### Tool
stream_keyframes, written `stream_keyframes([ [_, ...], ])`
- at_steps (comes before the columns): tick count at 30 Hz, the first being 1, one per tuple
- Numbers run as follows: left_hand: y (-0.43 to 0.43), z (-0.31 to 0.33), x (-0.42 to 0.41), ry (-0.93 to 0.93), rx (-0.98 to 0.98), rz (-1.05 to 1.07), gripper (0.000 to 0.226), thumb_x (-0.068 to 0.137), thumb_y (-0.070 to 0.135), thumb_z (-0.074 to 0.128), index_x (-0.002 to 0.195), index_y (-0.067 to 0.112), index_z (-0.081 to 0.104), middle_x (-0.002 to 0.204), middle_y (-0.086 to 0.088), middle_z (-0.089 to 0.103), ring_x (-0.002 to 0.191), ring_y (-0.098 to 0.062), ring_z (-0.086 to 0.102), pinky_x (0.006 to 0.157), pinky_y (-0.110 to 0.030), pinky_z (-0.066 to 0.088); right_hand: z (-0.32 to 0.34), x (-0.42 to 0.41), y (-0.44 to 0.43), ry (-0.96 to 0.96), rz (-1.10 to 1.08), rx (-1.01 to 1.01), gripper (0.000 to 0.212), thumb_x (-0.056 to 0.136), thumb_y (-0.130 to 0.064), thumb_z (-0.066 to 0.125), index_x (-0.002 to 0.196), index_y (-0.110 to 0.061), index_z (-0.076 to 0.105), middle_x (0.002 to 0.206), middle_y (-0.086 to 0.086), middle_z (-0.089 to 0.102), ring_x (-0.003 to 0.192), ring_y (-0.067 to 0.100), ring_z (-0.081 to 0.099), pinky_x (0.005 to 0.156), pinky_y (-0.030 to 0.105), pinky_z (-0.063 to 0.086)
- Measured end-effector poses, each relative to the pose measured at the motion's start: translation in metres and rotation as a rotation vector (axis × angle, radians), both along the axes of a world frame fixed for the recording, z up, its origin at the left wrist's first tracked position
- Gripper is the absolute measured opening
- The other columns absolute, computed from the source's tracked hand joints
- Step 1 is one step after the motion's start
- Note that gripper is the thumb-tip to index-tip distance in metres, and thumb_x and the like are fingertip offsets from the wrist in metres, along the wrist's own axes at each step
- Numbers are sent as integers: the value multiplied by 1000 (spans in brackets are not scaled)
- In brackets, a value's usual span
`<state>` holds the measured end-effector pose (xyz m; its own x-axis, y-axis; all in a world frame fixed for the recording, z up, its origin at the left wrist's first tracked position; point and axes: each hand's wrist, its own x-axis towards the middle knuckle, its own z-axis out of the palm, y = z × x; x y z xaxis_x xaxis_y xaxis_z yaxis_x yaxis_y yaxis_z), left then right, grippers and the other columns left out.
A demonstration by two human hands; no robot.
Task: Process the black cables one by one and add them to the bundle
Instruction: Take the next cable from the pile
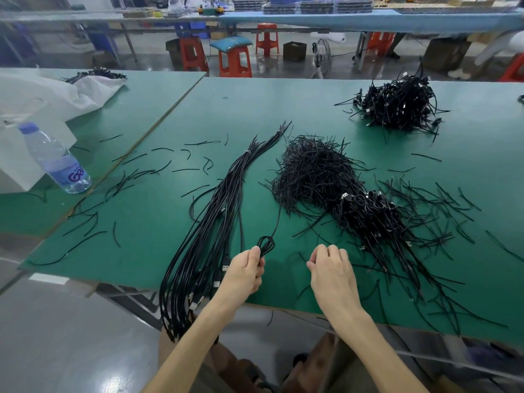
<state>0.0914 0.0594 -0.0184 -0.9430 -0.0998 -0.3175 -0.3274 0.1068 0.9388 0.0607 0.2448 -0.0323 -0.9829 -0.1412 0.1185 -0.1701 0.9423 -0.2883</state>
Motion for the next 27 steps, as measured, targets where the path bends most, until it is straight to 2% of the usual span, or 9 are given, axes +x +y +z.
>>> stream_keyframes([
  [5,1,-1,-1,3,2,-10,39,112,29,31,84,11,50,55,11,37,46,-9,27,47,-27,22,10,5,1,-13,-29,-57,12,102,-13,50,112,-19,48,105,-3,59,98,15,48,89,26,43],
  [9,0,-2,-1,7,3,2,39,112,30,31,85,10,51,54,10,38,45,-8,28,44,-23,24,19,7,7,-24,-61,-201,10,101,-10,55,107,-18,51,99,-4,60,95,14,49,82,28,45],
  [12,2,-4,-2,6,5,13,39,112,30,32,85,10,51,55,11,37,46,-8,28,45,-25,24,24,8,8,-40,-94,-443,15,99,-12,59,97,-23,49,93,-8,58,88,11,54,73,26,44],
  [14,4,-6,-4,16,-12,24,39,112,31,32,85,11,51,58,9,37,46,-7,29,45,-23,25,28,11,6,-75,-114,-700,17,96,-14,65,93,-25,52,89,-7,61,81,8,59,69,21,47],
  [16,6,-8,-6,48,-66,15,39,112,31,32,83,12,49,63,7,39,46,-4,31,45,-19,28,32,15,0,-162,-94,-969,17,91,-14,73,92,-20,58,84,-5,66,75,4,62,71,18,51],
  [18,10,-9,-7,87,-106,-11,39,112,30,33,81,13,49,64,8,40,46,-1,33,46,-16,30,32,19,-8,-287,-53,-1112,19,87,-13,78,93,-15,61,85,-2,69,77,7,65,76,21,55],
  [21,12,-9,-7,134,-137,-60,40,112,31,34,78,15,48,61,13,40,47,-2,33,48,-18,29,29,24,-18,-382,-60,-1150,21,85,-11,79,95,-12,61,88,2,71,82,15,67,77,27,56],
  [23,10,-9,-6,152,-158,-83,40,111,32,35,77,16,48,59,14,41,48,-2,34,48,-18,30,30,27,-20,-399,-56,-1190,20,85,-11,79,94,-12,61,89,3,72,81,14,66,73,24,54],
  [27,6,-13,-6,151,-179,-68,39,111,28,35,76,15,47,58,11,40,51,-8,33,51,-26,29,36,34,-21,-363,143,-1247,19,86,-10,79,91,-16,61,91,2,71,86,16,67,84,28,56],
])
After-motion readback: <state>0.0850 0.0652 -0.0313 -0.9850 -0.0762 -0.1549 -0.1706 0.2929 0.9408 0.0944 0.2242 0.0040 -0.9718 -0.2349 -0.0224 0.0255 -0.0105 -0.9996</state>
